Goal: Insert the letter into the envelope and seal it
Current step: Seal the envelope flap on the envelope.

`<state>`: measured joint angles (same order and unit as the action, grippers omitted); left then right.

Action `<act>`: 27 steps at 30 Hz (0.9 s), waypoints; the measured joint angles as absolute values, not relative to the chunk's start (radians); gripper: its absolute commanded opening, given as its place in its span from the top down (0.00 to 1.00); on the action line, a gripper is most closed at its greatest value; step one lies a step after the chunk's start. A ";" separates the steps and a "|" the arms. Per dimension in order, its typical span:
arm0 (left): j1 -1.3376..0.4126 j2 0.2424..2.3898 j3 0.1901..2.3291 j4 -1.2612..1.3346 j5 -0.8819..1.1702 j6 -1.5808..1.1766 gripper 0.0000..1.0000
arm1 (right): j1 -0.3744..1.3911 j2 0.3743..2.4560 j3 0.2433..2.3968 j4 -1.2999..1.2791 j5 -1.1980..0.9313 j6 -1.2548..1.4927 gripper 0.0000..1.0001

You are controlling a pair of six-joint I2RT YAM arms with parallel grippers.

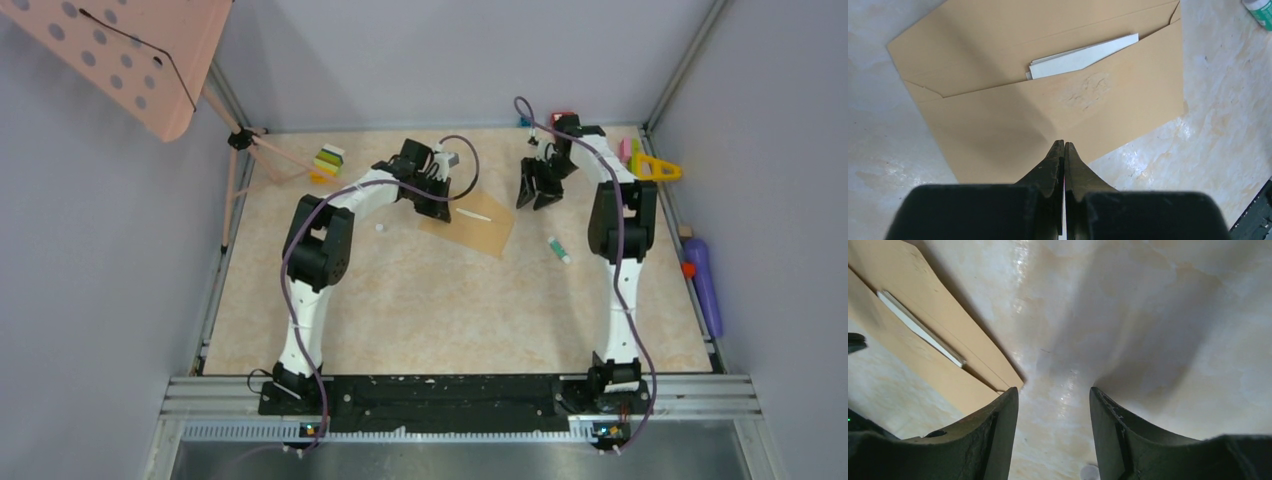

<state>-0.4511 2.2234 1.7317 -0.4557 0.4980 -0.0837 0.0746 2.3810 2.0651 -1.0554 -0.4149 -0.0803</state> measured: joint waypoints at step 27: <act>-0.445 2.217 1.707 -0.564 0.370 -0.050 1.00 | 0.168 2.553 2.230 -0.749 -0.718 0.196 0.42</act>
<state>-0.4454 2.2166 1.7073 -0.5636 0.3702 -0.0498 0.1677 2.5526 2.2299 -0.7490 -0.7177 0.1959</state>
